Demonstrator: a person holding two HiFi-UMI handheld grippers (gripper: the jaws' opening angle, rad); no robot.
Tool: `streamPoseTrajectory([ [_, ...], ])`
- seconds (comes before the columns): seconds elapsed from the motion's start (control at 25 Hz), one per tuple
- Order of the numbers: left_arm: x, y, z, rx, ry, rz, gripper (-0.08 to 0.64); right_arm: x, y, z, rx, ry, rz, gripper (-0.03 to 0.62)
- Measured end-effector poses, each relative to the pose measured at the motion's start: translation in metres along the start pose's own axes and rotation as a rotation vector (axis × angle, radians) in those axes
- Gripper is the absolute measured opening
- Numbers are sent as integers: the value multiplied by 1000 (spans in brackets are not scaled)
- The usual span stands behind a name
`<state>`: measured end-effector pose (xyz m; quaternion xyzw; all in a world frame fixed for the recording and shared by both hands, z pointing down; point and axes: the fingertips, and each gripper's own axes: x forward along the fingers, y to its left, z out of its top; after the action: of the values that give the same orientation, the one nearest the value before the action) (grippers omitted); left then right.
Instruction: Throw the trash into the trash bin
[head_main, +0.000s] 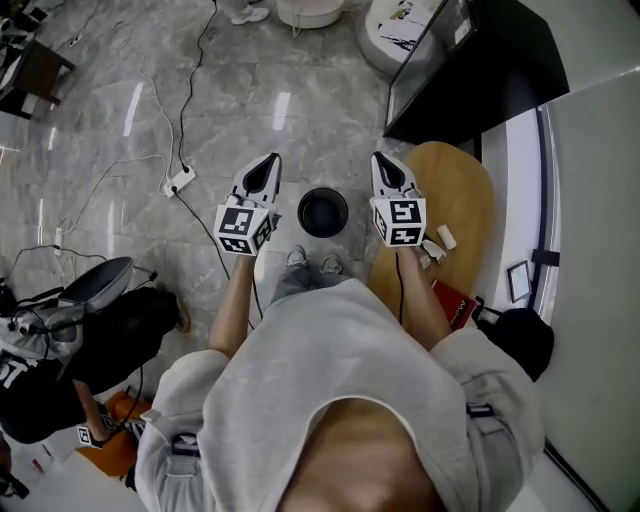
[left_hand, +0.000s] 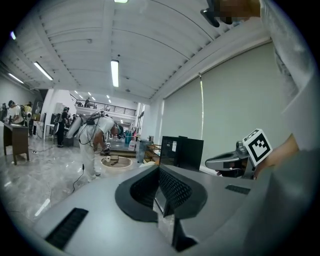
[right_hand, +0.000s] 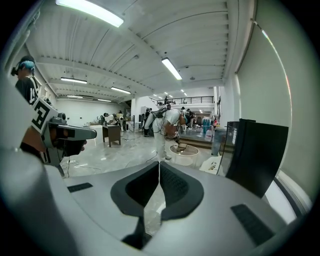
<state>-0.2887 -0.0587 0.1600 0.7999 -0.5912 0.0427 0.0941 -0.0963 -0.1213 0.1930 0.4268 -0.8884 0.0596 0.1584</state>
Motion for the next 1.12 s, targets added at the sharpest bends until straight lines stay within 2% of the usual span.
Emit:
streamPoseTrajectory([
  [0.2, 6, 11, -18, -15, 28, -55, 18, 7, 24, -17, 16, 24, 0, 32],
  [0.4, 12, 3, -44, -26, 80, -110, 18, 6, 44, -42, 34, 73, 6, 32],
  [0.88, 31, -30, -107, -44, 194, -203, 18, -2, 47, -126, 133, 182, -31, 32],
  [1.12, 46, -67, -137, -61, 263, -271, 18, -30, 28, -169, 200, 243, -99, 32],
])
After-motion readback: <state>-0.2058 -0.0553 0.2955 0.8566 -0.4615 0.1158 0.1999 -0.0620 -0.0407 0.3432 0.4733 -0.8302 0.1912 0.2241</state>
